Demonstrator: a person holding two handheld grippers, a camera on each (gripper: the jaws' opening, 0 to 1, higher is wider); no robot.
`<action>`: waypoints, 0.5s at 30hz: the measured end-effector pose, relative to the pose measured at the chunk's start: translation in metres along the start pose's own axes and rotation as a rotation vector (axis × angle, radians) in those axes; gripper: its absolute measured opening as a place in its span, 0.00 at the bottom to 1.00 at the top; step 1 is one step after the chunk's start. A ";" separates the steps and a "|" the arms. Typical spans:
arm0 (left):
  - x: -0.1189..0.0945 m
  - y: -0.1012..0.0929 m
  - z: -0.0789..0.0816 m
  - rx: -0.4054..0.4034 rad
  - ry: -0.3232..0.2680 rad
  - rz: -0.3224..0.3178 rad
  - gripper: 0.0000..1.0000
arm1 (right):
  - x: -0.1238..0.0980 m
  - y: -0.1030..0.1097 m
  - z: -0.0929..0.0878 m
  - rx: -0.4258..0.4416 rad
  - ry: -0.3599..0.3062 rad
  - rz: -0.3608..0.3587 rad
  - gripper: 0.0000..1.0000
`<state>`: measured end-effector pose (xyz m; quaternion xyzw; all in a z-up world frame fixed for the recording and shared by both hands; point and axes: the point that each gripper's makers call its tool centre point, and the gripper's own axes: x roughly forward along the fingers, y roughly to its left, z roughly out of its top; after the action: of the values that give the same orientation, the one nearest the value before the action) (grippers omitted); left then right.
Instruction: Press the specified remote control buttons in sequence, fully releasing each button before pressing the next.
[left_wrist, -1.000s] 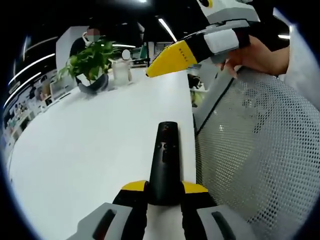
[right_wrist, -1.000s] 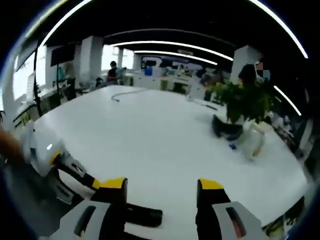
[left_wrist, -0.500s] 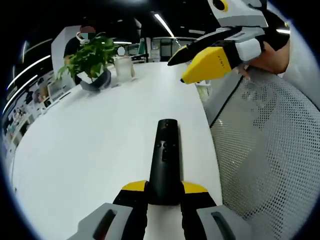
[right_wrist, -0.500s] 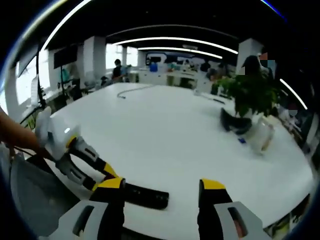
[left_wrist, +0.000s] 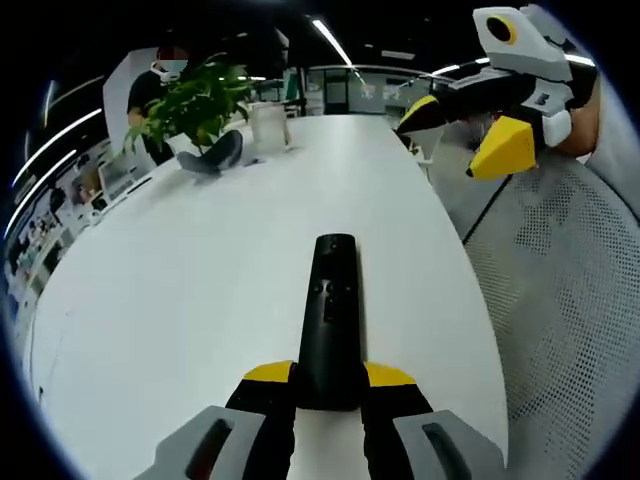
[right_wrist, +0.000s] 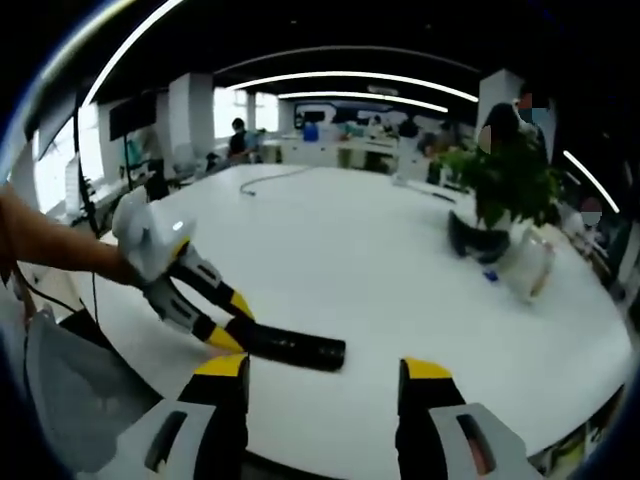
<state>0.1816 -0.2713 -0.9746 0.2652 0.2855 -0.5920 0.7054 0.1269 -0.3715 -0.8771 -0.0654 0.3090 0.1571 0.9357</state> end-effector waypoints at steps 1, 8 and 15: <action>0.000 0.004 0.001 0.006 0.001 0.003 0.23 | 0.000 0.000 0.000 0.000 0.002 0.001 0.58; 0.000 0.036 -0.002 0.010 0.032 0.018 0.23 | 0.001 -0.002 -0.002 0.007 0.012 -0.001 0.57; -0.003 0.073 -0.003 0.026 0.058 0.055 0.24 | 0.002 -0.001 -0.003 0.001 0.019 0.000 0.55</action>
<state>0.2527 -0.2557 -0.9722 0.2992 0.2910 -0.5680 0.7093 0.1274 -0.3726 -0.8808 -0.0665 0.3177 0.1563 0.9328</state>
